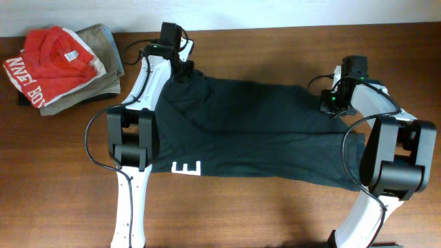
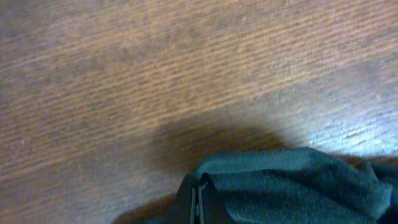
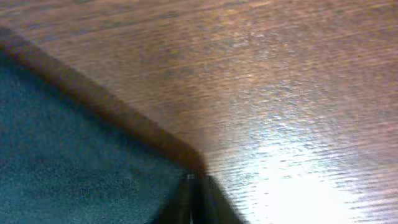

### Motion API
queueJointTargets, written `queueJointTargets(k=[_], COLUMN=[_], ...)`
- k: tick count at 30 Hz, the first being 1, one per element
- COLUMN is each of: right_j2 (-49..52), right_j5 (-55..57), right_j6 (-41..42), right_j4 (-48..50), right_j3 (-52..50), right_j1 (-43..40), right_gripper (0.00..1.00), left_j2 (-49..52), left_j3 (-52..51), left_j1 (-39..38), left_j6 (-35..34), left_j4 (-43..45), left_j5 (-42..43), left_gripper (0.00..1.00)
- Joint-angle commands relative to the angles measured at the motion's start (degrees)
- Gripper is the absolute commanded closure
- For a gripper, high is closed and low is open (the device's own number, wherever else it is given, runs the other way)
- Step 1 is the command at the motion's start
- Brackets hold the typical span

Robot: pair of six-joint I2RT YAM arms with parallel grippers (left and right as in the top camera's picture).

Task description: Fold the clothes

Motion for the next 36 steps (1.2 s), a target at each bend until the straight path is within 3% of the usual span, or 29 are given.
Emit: queueJointTargets(k=[1,9,14,19,25,30,36], right_j2=[0.4,-1.6,-4.3,-9.4,-14.2,-14.7,-14.7], right_j5=[2.6,5.5,5.9,5.8,5.8,5.6,4.5], right_j6=[1.5,10.1,10.6,12.5,13.2,14.4,14.4], right_j4=[-1.1,-9.3,-14.3,-21.1,-30.4,-39.0,-43.7], right_j3=[1.6,7.2,8.6,8.6,8.6,8.5,7.8], right_j1=[0.3,0.2,0.3,0.3,0.3,0.3,0.3], right_gripper=[0.96,0.96,0.96,0.96,0.96,0.96,0.96], left_j2=[-0.2,-10.3,-16.4,-17.8,-17.8,-17.8,-17.8], left_j3=[0.3,0.3,0.3,0.2,0.1,-2.4,-14.7], left_j1=[0.4,0.8,1.2,1.5,3.5,7.2,8.0], left_j6=[0.7,-1.7,-2.1,-2.1,-6.3,-6.7,-6.7], left_j4=[-3.5,-12.4,-19.1,-31.9,-40.8,-42.6,-39.7], left_j5=[-0.4,-0.4,-0.4,-0.6,-6.0,-5.2,-1.8], left_gripper=[1.0,1.0,1.0,1.0,1.0,1.0,1.0])
